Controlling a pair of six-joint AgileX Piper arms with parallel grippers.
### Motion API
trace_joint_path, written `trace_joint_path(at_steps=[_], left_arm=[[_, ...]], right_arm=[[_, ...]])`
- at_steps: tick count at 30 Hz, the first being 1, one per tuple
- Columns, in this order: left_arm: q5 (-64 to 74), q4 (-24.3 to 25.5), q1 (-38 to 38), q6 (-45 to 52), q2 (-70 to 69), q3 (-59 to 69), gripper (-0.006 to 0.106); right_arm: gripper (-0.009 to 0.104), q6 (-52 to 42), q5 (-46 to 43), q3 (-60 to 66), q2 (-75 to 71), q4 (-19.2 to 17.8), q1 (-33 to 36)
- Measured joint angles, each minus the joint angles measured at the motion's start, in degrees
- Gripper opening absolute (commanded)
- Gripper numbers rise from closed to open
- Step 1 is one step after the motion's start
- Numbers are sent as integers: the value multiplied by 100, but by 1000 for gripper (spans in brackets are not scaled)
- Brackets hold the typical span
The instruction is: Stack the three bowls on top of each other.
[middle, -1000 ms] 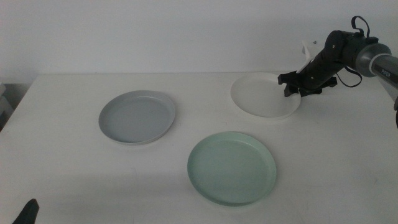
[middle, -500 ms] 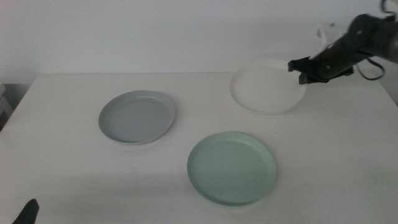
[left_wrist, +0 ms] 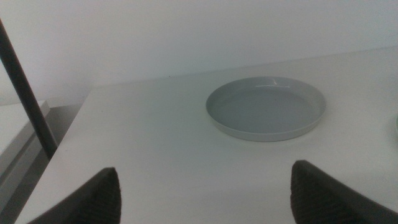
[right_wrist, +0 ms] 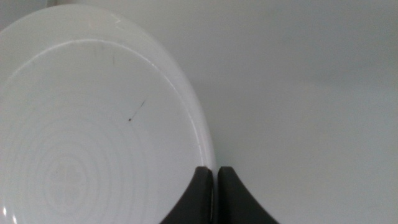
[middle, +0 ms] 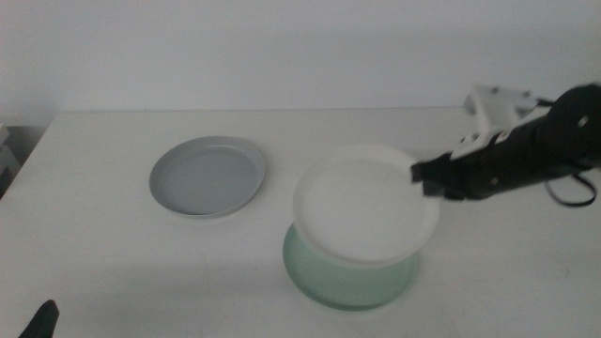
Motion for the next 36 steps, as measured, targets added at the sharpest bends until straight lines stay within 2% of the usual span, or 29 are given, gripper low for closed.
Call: trace_joint_path(at_steps=[6, 23, 28, 33, 36], left_arm=[[0, 0, 0, 0, 0, 0, 105], [0, 0, 0, 0, 0, 0, 105], [0, 0, 0, 0, 0, 0, 105], [0, 0, 0, 0, 0, 0, 105], [0, 0, 0, 0, 0, 0, 105]], right_arm=[[-1, 89, -444, 208, 156, 30, 452], [1, 186, -557, 239, 768, 18, 480], [15, 186, -557, 239, 768, -89, 480], [40, 186, -499, 239, 748, -115, 480], [49, 186, -388, 239, 536, -151, 480]])
